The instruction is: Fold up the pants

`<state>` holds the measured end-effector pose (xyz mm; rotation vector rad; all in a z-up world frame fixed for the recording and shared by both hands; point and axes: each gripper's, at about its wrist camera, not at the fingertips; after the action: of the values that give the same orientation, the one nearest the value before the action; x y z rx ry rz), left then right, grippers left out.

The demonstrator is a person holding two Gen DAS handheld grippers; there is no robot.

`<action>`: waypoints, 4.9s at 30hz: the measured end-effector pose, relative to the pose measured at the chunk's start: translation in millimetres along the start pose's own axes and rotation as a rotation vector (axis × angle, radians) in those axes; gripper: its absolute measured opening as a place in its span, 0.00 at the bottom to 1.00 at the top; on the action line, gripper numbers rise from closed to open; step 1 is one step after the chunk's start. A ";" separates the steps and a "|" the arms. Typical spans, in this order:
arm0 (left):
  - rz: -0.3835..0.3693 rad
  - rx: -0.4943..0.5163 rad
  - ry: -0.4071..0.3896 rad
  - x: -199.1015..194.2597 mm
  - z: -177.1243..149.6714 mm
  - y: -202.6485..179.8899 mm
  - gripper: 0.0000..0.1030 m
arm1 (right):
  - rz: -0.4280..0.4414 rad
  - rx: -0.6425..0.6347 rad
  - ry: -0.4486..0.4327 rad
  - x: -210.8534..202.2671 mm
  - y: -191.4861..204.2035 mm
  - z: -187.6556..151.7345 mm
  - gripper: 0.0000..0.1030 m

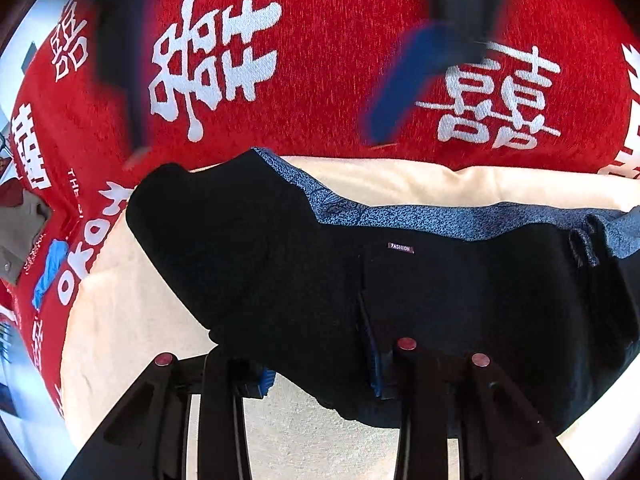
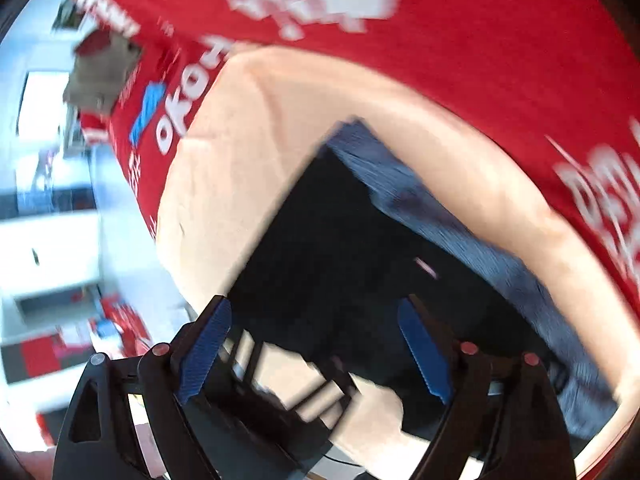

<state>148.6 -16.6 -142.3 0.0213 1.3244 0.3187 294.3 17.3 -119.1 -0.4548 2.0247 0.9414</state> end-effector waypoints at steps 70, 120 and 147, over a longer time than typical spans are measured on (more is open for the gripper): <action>-0.153 0.259 0.220 -61.0 -0.4 -218.4 0.68 | 0.248 0.568 -0.639 3.7 -302.8 -431.8 0.28; -0.285 0.102 0.316 -25.6 39.7 -165.2 0.82 | 0.075 0.586 -0.499 18.8 -288.2 -400.3 0.40; -0.498 0.103 0.419 18.2 60.0 -155.9 1.00 | 0.319 0.583 -0.513 28.5 -366.0 -394.5 0.69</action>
<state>243.3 -151.4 -175.0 -0.2992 1.7055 -0.1814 287.0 -519.8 -163.1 0.4012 1.7966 0.5249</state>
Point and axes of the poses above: each gripper's, at about its wrist camera, not at the fingertips, and x roughly the way its jaws point, y to its left, z to its top, and after that the axes turned 14 degrees about y, right-handed
